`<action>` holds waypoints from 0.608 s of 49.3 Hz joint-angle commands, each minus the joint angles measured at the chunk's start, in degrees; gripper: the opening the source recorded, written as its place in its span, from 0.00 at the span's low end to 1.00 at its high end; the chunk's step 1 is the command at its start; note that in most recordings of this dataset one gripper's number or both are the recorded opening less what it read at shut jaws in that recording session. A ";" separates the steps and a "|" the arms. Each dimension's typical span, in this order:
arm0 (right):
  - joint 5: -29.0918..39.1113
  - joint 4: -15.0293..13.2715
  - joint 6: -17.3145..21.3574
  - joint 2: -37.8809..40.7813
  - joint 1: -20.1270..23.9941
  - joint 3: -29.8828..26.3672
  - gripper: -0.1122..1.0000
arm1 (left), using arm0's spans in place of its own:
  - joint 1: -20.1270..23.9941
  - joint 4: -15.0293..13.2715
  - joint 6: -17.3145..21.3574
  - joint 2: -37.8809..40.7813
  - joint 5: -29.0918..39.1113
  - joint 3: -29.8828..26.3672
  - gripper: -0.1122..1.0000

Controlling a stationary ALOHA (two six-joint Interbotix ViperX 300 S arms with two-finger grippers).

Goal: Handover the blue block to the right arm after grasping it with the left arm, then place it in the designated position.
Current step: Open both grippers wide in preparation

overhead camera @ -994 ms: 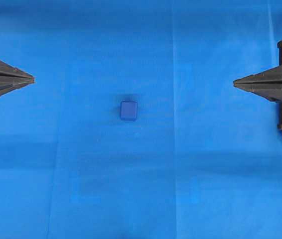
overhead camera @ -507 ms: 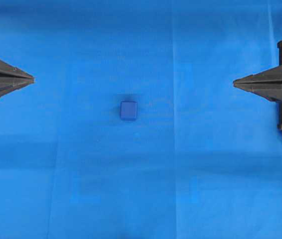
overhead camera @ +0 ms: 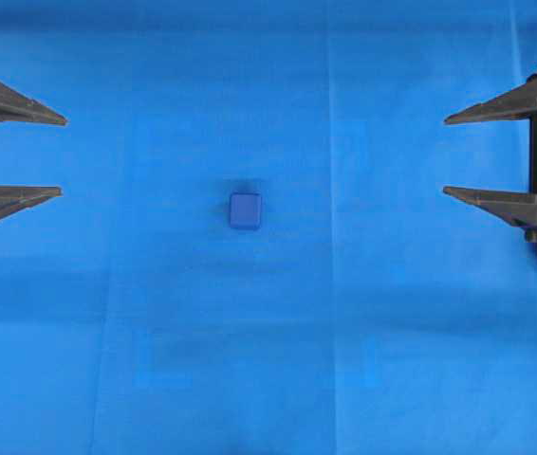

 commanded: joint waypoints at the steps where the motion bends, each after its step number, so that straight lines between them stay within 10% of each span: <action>1: -0.18 0.18 0.00 0.35 -0.18 -1.49 0.98 | -0.18 0.09 -0.09 0.35 -0.62 -0.79 0.93; 30: -0.44 0.18 0.00 0.79 -0.88 -1.49 0.98 | 2.90 0.09 -0.18 19.78 -9.49 -8.00 0.93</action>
